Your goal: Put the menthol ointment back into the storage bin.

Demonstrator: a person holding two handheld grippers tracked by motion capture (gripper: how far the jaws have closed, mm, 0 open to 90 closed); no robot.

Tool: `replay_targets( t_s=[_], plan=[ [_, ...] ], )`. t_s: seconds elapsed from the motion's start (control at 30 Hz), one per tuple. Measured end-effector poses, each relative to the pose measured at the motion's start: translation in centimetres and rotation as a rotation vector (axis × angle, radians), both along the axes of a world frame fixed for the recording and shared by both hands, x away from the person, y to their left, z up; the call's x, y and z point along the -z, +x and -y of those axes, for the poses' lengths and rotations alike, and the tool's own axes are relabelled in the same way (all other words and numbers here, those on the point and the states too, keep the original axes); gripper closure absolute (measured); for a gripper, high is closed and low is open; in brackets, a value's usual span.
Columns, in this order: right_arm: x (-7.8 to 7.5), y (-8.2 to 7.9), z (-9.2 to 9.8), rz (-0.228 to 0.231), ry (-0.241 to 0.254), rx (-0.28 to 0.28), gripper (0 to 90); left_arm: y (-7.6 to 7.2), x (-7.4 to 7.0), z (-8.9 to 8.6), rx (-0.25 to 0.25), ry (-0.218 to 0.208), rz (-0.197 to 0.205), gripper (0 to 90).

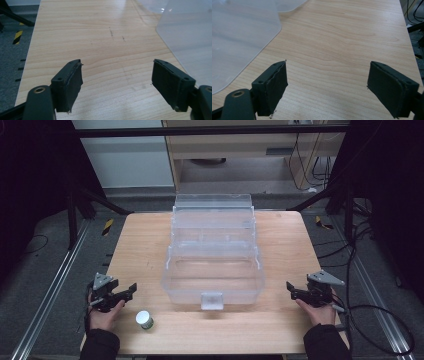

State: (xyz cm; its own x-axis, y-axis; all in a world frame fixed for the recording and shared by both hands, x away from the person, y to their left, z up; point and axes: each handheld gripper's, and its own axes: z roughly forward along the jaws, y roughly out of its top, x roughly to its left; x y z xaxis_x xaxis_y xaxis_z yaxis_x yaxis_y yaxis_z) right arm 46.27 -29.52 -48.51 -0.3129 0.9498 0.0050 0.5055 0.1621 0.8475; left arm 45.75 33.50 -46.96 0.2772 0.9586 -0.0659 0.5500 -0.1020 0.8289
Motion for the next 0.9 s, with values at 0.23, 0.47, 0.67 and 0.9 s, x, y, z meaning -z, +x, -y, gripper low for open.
replay_targets(
  t_s=[0.23,0.47,0.67,0.9],
  plan=[
    [-0.1,-0.1,-0.4,-0.012,0.009,-0.025,16.2,-0.4,-1.0,0.1,0.073,-0.023,0.008,28.5],
    [-0.3,0.0,-0.7,0.000,-0.012,-0.042,16.2,-0.7,-2.2,-0.1,0.169,-0.007,0.013,29.8],
    [-0.4,-0.1,-0.9,-0.006,-0.037,-0.057,16.3,-1.3,-3.2,-0.6,0.257,0.017,0.013,28.0],
    [-0.3,-0.1,-0.9,-0.003,-0.055,-0.053,16.4,-1.6,-4.6,-1.2,0.343,0.053,0.003,26.2]
  ],
)
